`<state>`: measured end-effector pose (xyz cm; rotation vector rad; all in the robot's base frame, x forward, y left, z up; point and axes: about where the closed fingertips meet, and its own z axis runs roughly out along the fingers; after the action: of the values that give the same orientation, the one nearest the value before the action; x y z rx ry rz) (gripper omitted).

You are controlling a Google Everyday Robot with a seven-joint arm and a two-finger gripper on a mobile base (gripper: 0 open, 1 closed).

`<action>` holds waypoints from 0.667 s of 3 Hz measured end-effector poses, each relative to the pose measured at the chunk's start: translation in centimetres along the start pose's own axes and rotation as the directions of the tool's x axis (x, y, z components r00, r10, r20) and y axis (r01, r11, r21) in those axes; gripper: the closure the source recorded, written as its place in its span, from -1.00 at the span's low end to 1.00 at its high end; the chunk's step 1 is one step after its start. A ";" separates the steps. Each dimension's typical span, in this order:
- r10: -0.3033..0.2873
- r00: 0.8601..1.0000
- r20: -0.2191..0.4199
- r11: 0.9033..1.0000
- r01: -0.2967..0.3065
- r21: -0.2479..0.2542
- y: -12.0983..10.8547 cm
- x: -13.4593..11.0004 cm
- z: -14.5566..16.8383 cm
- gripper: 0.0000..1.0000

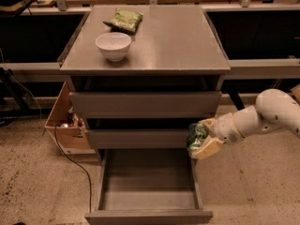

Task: Place green can into bottom drawer

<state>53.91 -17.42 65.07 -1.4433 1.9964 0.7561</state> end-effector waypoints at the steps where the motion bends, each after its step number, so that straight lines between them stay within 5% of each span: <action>1: 0.000 1.000 0.000 1.000 0.000 0.000 0.0 0.0 0.0 1.00; 2: 0.057 0.998 0.019 0.998 -0.056 -0.020 0.7 0.9 2.0 1.00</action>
Offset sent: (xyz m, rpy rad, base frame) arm -0.0161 0.0233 -0.0478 0.0762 0.1206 -0.0815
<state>53.26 -16.36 63.11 -1.3901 2.0281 0.8123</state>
